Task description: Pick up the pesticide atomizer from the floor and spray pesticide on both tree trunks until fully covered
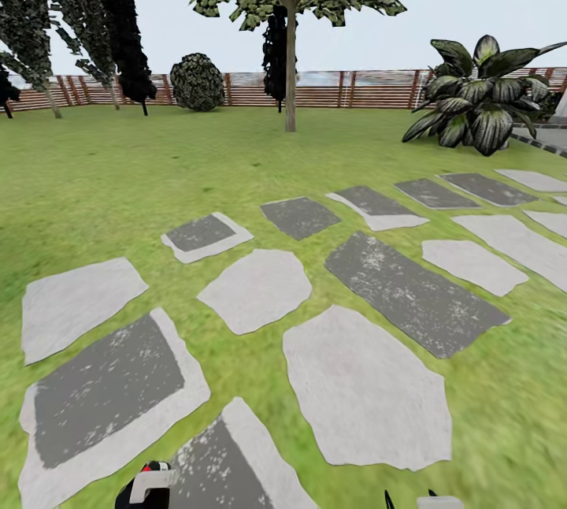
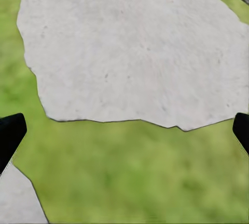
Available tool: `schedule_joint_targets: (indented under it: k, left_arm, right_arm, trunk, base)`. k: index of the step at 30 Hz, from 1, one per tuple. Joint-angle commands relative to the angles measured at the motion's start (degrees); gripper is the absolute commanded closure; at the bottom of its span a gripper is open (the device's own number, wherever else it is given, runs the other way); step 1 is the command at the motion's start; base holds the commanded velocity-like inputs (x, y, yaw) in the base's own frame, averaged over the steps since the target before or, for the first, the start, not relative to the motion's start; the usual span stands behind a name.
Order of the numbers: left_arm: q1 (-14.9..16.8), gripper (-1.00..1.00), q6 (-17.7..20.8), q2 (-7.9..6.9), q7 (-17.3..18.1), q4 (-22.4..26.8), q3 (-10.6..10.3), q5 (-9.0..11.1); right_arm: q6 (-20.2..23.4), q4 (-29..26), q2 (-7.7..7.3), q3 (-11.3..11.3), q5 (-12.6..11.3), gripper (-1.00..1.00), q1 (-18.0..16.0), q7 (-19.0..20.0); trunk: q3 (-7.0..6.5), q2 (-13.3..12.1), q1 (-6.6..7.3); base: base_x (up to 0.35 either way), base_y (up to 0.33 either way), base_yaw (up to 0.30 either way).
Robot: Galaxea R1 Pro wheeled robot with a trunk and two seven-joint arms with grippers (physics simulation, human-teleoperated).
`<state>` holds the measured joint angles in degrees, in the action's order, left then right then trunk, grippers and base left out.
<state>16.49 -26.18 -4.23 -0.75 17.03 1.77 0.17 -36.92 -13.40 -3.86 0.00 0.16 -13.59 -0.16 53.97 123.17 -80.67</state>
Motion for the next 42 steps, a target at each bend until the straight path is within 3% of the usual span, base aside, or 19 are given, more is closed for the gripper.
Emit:
schedule_joint_targets:
  k: [1, 42]
  left_arm:
    - [0.03, 1.00, -0.18, 0.01, -0.04, -0.05, 0.07, 0.01]
    - [0.03, 1.00, -0.18, 0.10, -0.04, -0.07, 0.03, 0.01]
  right_arm:
    - [-0.17, 0.04, -0.01, 0.00, 0.02, -1.00, -0.03, -0.02]
    - [-0.17, 0.04, -0.01, 0.05, 0.02, -1.00, -0.03, -0.02]
  trunk:
    - [0.05, 0.02, -0.03]
    - [0.05, 0.02, -0.03]
  base:
    - [0.339, 0.000, 0.000]
    - [0.339, 0.000, 0.000]
